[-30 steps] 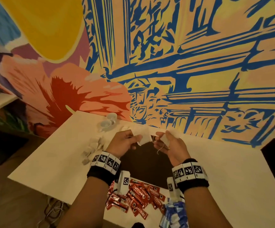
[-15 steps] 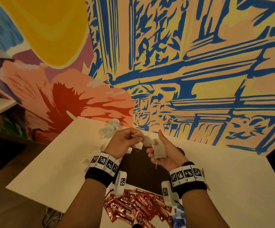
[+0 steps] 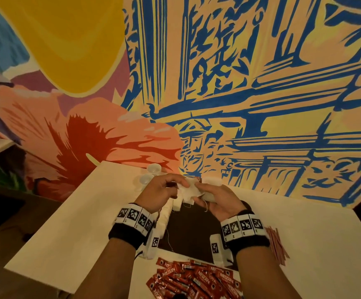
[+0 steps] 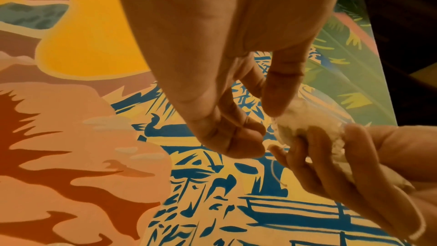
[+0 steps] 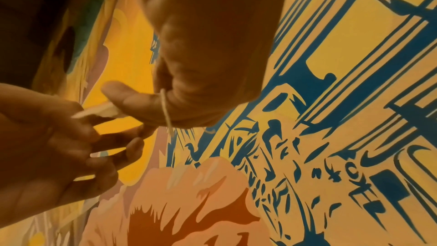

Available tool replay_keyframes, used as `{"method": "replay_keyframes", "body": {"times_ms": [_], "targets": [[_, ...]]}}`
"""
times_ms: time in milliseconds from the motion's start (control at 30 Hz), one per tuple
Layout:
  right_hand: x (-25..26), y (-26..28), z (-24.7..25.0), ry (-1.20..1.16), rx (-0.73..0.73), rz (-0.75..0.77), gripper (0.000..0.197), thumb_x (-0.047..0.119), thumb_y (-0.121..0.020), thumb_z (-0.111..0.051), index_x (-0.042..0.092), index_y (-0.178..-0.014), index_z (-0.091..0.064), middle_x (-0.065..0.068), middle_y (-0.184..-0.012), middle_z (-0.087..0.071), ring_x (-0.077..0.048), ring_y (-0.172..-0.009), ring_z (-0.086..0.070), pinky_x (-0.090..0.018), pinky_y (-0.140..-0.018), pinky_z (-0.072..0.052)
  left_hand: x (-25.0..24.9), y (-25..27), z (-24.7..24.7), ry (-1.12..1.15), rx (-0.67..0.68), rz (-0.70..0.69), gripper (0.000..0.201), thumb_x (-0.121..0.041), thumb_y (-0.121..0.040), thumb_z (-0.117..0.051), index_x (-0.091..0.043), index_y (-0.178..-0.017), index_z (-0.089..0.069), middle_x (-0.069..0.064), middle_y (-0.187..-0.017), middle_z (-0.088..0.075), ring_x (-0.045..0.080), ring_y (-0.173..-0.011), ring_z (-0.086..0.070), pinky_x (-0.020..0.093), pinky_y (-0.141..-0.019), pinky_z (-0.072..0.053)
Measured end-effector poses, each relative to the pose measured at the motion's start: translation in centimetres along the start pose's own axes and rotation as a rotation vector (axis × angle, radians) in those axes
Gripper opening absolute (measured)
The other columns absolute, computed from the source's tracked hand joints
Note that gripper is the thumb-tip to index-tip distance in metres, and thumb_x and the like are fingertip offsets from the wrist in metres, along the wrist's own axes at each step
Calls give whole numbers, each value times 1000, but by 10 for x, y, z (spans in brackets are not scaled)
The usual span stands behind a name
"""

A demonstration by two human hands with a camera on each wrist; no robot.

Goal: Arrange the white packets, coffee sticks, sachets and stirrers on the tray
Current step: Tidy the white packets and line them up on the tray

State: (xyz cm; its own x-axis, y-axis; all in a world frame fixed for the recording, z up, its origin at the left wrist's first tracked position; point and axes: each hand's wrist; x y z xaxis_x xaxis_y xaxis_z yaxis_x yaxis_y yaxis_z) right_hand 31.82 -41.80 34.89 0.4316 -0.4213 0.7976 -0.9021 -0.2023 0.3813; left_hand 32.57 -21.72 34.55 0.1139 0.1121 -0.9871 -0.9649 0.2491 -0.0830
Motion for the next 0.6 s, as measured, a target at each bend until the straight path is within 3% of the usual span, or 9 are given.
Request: {"method": "replay_keyframes", "body": {"times_ms": [167,267,400,533,600], "targets": [[-6,-2,-12,-8,3,73,35,3,-89,-73,7,-123,-68,-14,-120,-74,-32,-109,-72,-34,-73,-63,-1,-2,13,155,-35,150,24,-14,-94,-64,-18,-117,-67,6,-106,-71,19,-94,-66,33,-76,-55],[-11,-1,-21,20,-2,89,32,15,-91,-75,8,-122,-71,-13,-118,-74,-30,-110,-72,-36,-78,-63,4,-5,14,22,4,145,25,-31,-94,-68,-18,-115,-69,11,-99,-70,21,-92,-67,29,-72,-57],[-21,-4,-32,82,-112,102,34,35,-92,-74,14,-117,-74,-11,-112,-77,-30,-107,-73,-35,-74,-61,10,-6,16,-42,6,97,17,-21,-93,-70,-8,-104,-73,15,-95,-74,31,-86,-70,23,-67,-55],[-31,-8,-34,73,-221,137,32,35,-92,-74,11,-114,-75,-11,-109,-77,-30,-104,-74,-43,-85,-62,13,-5,25,-6,-70,113,15,-14,-94,-67,-5,-105,-73,10,-96,-76,10,-76,-71,14,-62,-52],[-36,-8,-33,58,-241,149,30,31,-93,-73,9,-113,-75,-10,-108,-77,-29,-102,-75,-43,-87,-62,17,-5,30,55,-133,140,17,-14,-95,-65,-4,-107,-72,11,-99,-76,8,-77,-72,14,-61,-52]]}}
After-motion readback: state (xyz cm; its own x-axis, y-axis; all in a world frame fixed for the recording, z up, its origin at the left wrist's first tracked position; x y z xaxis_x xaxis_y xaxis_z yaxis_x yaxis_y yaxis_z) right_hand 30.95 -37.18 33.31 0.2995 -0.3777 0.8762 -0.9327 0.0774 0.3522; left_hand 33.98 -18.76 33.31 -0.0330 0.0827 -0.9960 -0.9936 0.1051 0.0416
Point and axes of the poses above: each hand's wrist, its own y-axis away from the middle knuckle, its own z-axis out of the back of the hand, x = y × z
